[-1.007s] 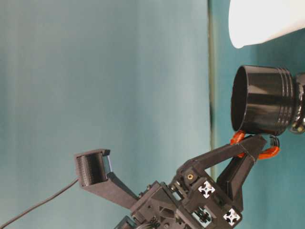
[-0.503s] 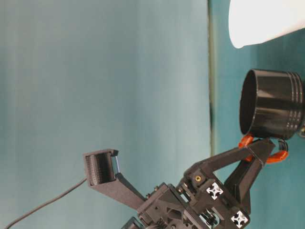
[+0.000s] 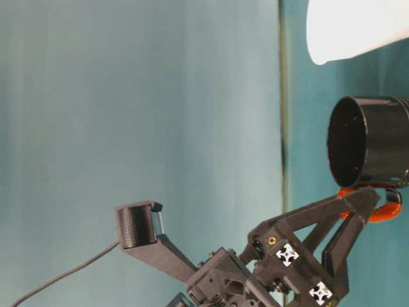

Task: Put the paper cup into the moved red handle cup holder.

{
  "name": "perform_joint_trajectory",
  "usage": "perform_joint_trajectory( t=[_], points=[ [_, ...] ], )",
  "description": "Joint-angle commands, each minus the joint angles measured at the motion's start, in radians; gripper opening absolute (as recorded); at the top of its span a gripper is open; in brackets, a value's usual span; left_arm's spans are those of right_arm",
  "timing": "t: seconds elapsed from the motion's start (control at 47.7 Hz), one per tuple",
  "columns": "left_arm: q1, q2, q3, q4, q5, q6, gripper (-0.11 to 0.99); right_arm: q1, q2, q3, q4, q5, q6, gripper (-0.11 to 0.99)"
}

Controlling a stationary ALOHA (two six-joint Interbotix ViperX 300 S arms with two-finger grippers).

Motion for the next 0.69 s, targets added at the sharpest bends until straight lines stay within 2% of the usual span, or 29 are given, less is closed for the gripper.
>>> perform_joint_trajectory(
  t=[0.0,0.189,0.315,0.524,0.671],
  points=[
    [-0.002,-0.005,-0.012,0.003,-0.011,0.002,0.91,-0.003,0.003,-0.008,-0.002,-0.006,0.008,-0.10],
    [-0.003,-0.003,-0.015,0.003,-0.012,0.002,0.91,-0.003,0.003,-0.006,-0.002,-0.005,0.008,-0.10],
    [-0.015,-0.008,-0.017,0.003,0.002,0.005,0.91,-0.003,0.003,-0.006,0.000,0.026,0.011,-0.10],
    [-0.031,-0.075,-0.015,0.003,0.081,0.017,0.91,-0.003,0.003,-0.006,0.002,0.087,0.028,-0.10],
    [-0.026,-0.161,-0.002,0.003,0.129,0.023,0.91,-0.009,0.003,-0.008,0.002,0.097,0.029,-0.10]
  ],
)
